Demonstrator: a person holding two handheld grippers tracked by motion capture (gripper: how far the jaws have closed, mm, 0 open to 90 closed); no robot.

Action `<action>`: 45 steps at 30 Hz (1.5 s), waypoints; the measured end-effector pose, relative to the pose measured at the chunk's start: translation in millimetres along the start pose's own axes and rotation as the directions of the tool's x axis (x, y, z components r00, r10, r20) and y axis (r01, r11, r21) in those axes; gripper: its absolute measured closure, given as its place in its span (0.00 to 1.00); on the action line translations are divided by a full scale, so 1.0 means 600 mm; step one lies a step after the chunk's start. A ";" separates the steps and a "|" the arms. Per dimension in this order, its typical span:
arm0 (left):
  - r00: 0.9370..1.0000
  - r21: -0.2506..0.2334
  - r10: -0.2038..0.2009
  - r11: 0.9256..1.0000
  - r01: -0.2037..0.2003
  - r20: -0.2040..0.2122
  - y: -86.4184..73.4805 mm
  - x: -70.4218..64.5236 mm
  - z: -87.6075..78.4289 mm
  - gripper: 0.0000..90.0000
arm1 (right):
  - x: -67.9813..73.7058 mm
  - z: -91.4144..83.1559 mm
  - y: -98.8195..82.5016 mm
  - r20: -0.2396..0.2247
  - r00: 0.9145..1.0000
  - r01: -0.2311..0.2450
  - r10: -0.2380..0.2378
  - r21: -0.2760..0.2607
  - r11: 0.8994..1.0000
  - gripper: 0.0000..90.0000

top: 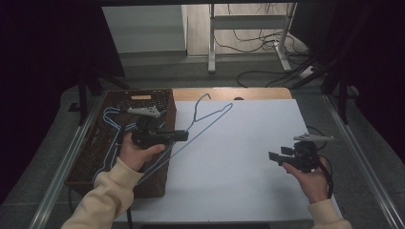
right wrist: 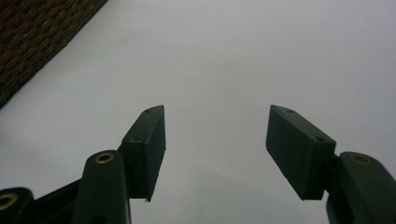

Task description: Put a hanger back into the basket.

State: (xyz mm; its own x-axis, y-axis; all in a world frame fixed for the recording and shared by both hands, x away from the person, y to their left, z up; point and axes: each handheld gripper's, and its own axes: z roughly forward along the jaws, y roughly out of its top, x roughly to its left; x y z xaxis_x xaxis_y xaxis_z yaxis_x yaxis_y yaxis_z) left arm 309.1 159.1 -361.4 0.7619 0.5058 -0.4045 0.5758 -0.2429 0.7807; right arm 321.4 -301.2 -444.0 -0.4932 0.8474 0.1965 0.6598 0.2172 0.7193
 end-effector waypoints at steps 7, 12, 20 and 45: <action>1.000 -0.068 -0.007 0.998 0.006 -0.018 0.010 0.012 -0.051 0.96 | 0.000 0.000 0.000 0.001 1.000 0.001 -0.001 -0.002 1.000 0.42; 0.999 -0.107 -0.020 0.994 0.016 -0.036 0.008 0.028 -0.085 0.96 | 0.001 0.000 0.001 0.002 1.000 -0.003 0.003 -0.007 1.000 0.42; 0.993 -0.147 -0.069 0.988 0.055 -0.093 -0.017 0.073 -0.135 0.96 | 0.001 0.002 0.001 0.004 1.000 0.001 -0.001 -0.005 1.000 0.42; 0.964 -0.176 -0.193 0.971 0.161 -0.183 -0.091 0.178 -0.185 0.96 | 0.000 0.004 0.000 0.009 1.000 -0.004 0.004 0.003 1.000 0.42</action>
State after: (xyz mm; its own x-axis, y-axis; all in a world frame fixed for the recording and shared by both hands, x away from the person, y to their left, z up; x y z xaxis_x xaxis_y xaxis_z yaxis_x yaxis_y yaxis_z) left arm 326.4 318.2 -394.2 0.5689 0.6860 -0.4536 0.6298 -0.0087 0.7767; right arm 322.6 -300.0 -445.7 -0.4854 0.8526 0.1934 0.6636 0.2153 0.7165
